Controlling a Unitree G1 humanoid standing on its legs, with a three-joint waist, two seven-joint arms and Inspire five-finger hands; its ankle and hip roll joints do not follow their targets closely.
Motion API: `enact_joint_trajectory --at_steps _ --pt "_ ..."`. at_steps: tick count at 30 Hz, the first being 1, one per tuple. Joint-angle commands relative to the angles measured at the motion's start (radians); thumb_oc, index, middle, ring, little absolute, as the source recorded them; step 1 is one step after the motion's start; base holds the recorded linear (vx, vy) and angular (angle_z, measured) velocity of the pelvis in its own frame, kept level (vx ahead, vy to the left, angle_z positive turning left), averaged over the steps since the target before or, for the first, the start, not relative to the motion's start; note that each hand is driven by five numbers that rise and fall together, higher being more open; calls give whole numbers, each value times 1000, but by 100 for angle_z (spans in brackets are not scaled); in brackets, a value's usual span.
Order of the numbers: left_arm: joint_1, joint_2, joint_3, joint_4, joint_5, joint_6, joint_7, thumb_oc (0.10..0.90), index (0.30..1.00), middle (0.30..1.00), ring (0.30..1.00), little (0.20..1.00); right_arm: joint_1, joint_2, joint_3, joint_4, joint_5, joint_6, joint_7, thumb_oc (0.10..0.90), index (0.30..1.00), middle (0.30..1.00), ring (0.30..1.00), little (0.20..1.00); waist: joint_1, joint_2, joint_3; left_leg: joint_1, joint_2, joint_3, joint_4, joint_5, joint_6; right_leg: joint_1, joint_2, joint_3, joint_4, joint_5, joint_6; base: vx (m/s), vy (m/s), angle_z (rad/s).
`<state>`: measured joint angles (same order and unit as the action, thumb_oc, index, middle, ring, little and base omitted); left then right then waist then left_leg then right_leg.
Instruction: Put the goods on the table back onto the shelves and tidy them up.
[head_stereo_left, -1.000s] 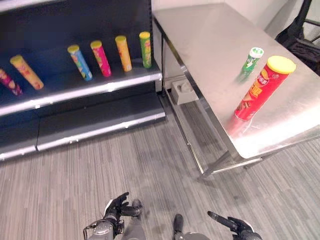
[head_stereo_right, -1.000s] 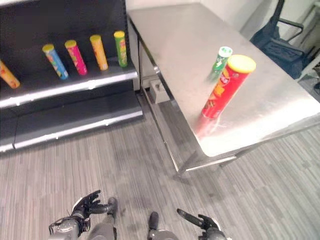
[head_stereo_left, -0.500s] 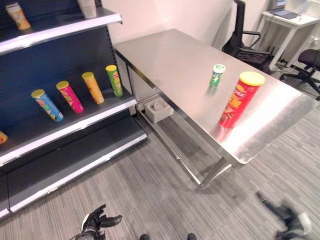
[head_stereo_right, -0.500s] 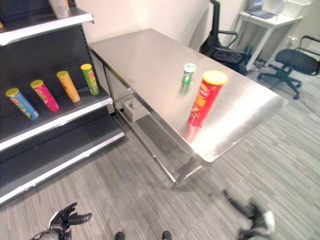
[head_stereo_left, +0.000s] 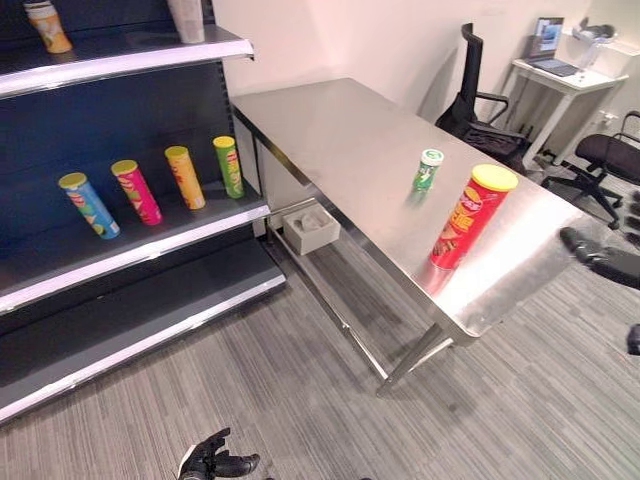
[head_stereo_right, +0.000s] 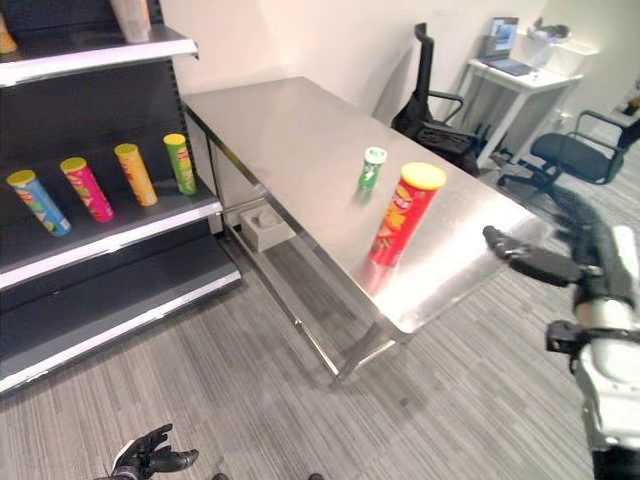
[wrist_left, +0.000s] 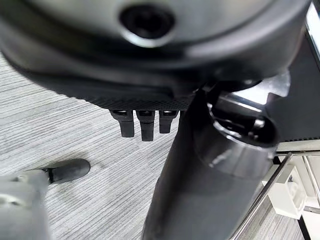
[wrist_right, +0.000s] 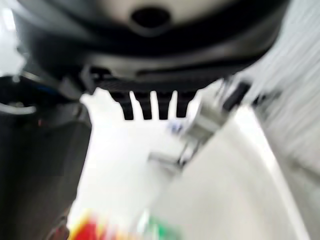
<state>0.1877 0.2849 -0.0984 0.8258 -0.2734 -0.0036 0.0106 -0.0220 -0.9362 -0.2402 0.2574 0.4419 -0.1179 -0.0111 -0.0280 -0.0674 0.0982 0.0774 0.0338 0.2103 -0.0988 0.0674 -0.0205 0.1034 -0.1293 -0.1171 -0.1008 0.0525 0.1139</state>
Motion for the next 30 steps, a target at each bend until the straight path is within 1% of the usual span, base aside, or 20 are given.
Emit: enact_joint_trajectory --at_steps 1,3,6,9,14,24,30 --pt "-71 28 -20 16 6 -69 -12 800 900 900 900 900 -171 -124 -25 41 54 -70 -6 800 900 900 900 900 35 -4 -9 22 47 -29 11 -77 -51 6 -43 -59 15 -21 77 -1 -26 5" --pt "-71 30 -30 17 1 -70 -11 800 900 900 900 900 -218 -144 25 71 49 -62 -1 800 900 900 900 900 46 -7 -12 20 48 -34 11 -73 -54 10 -41 -65 15 -22 75 -4 -23 10" --pt "-67 27 -37 17 -7 -72 -7 800 900 900 900 900 -283 -152 87 104 52 -58 -2 800 900 900 900 900 55 -8 -14 19 50 -43 11 -69 -57 15 -40 -77 14 -24 72 -3 -23 15" --pt "-64 25 -43 22 -13 -73 -3 800 900 900 900 900 -336 -155 131 147 55 -59 -10 800 900 900 900 900 65 -10 -17 18 50 -51 11 -66 -59 21 -38 -84 14 -26 70 3 -20 14" --pt "-56 24 -54 18 -13 -73 4 800 900 900 900 900 -408 -171 199 206 20 -47 -28 800 900 900 900 900 80 -13 -18 11 50 -69 11 -59 -63 30 -36 -100 14 -32 66 0 -21 12" --pt "-49 25 -66 10 -18 -74 12 800 900 900 900 900 -509 -176 279 253 8 -43 -48 800 900 900 900 900 99 -19 -19 5 50 -92 11 -54 -66 40 -32 -126 14 -35 62 5 -16 10" --pt "-49 26 -71 5 -16 -74 14 800 900 900 900 900 -536 -179 294 262 -15 -43 -68 800 900 900 900 900 103 -20 -19 5 51 -97 11 -55 -66 40 -32 -132 14 -36 62 1 -2 3"
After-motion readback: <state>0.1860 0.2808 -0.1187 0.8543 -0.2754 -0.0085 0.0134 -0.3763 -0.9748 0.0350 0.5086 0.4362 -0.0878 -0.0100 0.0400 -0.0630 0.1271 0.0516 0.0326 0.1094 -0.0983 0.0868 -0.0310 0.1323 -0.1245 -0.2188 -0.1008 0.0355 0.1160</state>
